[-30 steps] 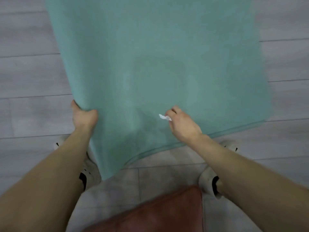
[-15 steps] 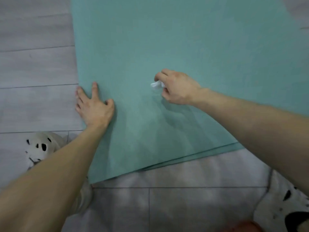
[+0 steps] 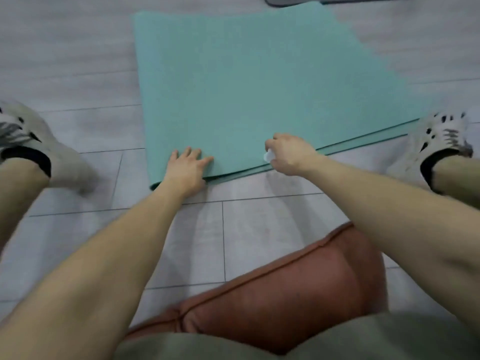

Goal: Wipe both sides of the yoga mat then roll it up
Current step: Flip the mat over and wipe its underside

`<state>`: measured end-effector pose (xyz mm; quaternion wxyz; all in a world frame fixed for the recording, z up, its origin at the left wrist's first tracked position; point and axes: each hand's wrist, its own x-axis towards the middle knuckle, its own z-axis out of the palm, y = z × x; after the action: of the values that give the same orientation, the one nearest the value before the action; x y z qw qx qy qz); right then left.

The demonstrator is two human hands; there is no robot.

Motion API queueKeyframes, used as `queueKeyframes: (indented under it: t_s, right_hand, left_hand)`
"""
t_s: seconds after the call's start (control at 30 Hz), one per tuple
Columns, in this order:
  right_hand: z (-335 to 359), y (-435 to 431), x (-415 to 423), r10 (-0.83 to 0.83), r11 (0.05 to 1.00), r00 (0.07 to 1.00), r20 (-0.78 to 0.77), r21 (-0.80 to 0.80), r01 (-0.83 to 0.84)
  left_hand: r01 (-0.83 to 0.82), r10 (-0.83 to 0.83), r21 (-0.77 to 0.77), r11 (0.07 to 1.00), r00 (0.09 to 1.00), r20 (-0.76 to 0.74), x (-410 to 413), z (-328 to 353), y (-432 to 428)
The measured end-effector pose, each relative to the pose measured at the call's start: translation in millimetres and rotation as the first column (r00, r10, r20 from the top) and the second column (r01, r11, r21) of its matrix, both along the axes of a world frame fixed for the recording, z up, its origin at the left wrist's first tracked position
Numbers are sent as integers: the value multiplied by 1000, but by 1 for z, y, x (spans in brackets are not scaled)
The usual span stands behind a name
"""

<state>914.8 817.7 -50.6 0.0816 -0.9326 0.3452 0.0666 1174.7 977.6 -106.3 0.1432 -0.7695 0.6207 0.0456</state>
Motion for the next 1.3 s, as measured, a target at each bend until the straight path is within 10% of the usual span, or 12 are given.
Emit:
queueKeyframes:
  t_s: [0.2, 0.77, 1.3]
  right_hand:
    - [-30, 5, 14, 5, 1000, 999, 35, -10, -4]
    - [-64, -11, 6, 219, 975, 955, 202, -93, -204]
    - [-71, -7, 2, 409, 897, 850, 333, -318, -307]
  left_hand:
    - [74, -70, -71, 995, 995, 65, 8, -15, 15]
    - [-110, -39, -310, 944, 898, -439, 35, -25, 54]
    - [-95, 57, -276, 956, 988, -143, 16, -20, 58]
